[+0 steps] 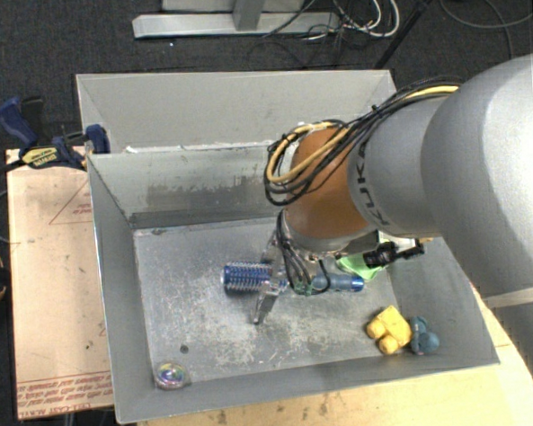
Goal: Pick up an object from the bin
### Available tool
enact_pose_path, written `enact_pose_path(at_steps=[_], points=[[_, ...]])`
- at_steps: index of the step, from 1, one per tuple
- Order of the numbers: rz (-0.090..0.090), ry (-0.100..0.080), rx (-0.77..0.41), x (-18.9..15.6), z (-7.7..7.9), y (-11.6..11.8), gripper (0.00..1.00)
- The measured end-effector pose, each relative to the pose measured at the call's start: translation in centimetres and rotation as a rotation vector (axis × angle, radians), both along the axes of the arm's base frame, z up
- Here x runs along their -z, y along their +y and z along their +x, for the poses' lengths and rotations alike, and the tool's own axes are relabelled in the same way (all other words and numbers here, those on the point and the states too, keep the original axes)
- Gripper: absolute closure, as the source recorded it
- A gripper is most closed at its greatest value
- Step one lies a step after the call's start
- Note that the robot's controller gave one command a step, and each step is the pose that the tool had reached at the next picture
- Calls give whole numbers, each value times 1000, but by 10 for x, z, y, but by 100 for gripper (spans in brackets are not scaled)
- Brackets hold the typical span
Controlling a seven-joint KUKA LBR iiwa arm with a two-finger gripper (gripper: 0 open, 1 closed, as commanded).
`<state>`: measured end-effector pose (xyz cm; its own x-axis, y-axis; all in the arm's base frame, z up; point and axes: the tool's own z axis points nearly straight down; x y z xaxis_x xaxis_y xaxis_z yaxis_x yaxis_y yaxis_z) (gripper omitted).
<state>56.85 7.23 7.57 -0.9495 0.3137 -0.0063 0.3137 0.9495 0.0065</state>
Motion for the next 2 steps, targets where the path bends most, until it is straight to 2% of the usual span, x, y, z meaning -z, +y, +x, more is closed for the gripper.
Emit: enact_pose_path(at_steps=[1, 2], points=[[-1, 5, -3, -3, 2, 1, 0], [-1, -6, -2, -5, 5, 1, 100]])
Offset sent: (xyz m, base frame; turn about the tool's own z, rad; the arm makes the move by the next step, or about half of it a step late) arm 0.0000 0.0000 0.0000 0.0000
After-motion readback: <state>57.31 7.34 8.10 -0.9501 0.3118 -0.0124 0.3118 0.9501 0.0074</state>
